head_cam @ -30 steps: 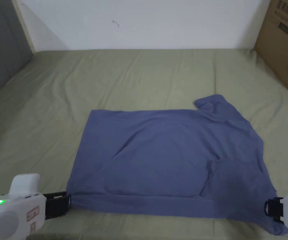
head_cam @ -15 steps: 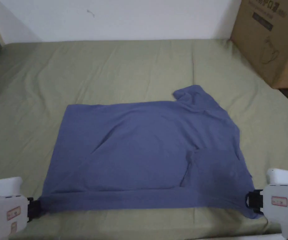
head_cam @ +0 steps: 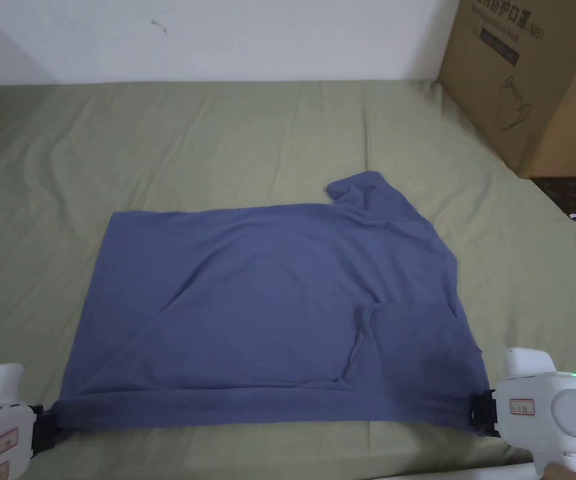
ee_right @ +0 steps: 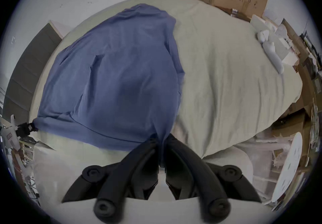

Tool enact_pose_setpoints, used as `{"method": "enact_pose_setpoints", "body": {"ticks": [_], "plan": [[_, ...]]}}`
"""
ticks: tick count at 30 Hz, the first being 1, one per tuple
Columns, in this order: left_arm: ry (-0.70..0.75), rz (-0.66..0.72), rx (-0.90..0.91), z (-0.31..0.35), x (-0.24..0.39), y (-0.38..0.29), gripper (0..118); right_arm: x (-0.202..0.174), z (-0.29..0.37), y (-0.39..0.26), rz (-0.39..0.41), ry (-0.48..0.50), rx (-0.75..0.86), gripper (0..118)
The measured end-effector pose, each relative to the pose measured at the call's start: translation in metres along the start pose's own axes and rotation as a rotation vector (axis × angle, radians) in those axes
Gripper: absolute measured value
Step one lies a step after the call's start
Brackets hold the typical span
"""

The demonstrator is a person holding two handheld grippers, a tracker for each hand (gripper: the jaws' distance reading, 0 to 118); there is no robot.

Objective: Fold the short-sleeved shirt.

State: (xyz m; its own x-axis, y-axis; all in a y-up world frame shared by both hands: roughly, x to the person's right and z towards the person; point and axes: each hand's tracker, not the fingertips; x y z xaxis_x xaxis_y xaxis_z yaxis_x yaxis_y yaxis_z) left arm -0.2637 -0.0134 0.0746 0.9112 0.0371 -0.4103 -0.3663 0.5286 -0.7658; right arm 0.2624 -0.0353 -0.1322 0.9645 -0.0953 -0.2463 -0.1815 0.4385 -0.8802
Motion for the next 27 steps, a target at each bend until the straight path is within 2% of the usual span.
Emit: {"method": "enact_pose_setpoints", "body": {"ticks": [8,13,23,24,25,26,27], "plan": [[0.002,-0.016,0.035,0.019,0.004,0.014,0,-0.006,0.043,0.018,-0.009,0.053,0.035,3],[0.004,-0.03,0.085,0.025,0.006,0.046,0,-0.013,0.058,0.056,0.034,0.066,0.083,3],[0.057,-0.118,0.04,-0.053,0.025,0.135,0,-0.025,-0.01,0.156,0.08,0.034,0.019,3],[0.065,-0.123,0.039,-0.059,0.027,0.138,4,-0.023,-0.017,0.161,0.067,0.032,0.004,5],[0.066,-0.127,0.038,-0.063,0.028,0.141,17,-0.023,-0.024,0.167,0.063,0.035,-0.007,15],[0.078,-0.134,0.032,-0.066,0.029,0.142,38,-0.025,-0.026,0.17,0.07,0.018,-0.021,38],[0.094,-0.139,0.018,-0.069,0.029,0.144,74,-0.026,-0.027,0.171,0.095,-0.034,-0.019,74]]}}
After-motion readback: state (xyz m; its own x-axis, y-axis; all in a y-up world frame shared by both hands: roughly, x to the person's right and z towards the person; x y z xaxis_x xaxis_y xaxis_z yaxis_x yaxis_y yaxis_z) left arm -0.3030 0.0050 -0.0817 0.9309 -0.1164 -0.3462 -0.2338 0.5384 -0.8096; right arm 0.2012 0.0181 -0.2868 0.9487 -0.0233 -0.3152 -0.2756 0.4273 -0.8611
